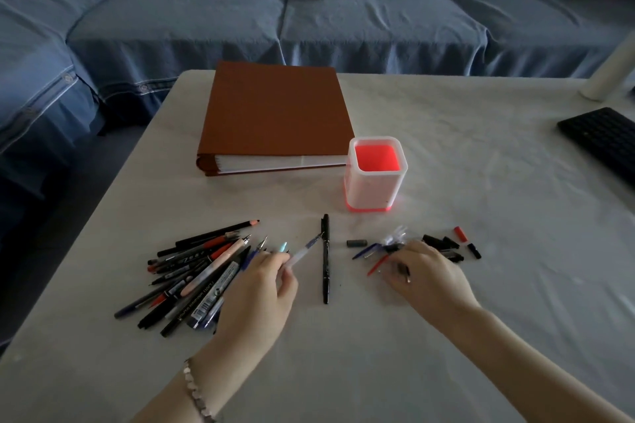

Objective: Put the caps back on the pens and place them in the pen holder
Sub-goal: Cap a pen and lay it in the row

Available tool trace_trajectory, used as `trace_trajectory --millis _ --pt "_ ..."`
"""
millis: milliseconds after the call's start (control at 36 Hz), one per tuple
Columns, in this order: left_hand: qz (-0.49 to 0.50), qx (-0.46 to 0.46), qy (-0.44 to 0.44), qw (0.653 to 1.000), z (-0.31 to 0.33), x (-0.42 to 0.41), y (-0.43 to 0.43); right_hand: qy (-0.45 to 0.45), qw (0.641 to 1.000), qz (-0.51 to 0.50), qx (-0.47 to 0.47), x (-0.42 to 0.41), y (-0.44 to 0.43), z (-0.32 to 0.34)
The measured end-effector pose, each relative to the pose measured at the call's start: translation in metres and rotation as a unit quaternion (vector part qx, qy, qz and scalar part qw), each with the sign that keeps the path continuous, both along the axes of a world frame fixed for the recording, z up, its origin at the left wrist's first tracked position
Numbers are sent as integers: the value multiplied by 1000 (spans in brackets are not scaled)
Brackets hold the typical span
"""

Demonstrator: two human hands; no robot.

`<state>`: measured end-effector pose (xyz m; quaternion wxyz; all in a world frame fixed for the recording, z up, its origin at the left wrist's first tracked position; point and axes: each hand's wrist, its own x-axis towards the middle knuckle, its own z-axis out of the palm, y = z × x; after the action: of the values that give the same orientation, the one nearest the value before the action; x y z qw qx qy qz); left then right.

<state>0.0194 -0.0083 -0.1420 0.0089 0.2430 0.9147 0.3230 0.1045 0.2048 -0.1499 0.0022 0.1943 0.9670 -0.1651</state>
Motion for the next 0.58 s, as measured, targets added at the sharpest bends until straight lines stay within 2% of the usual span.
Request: trace_trajectory --millis 139,583 --pt "11 37 -43 998 4 2 -6 4 1000 6 23 -17 -16 -16" --pt "-21 65 -106 992 4 16 -5 8 994 75 -84 8 1 -17"
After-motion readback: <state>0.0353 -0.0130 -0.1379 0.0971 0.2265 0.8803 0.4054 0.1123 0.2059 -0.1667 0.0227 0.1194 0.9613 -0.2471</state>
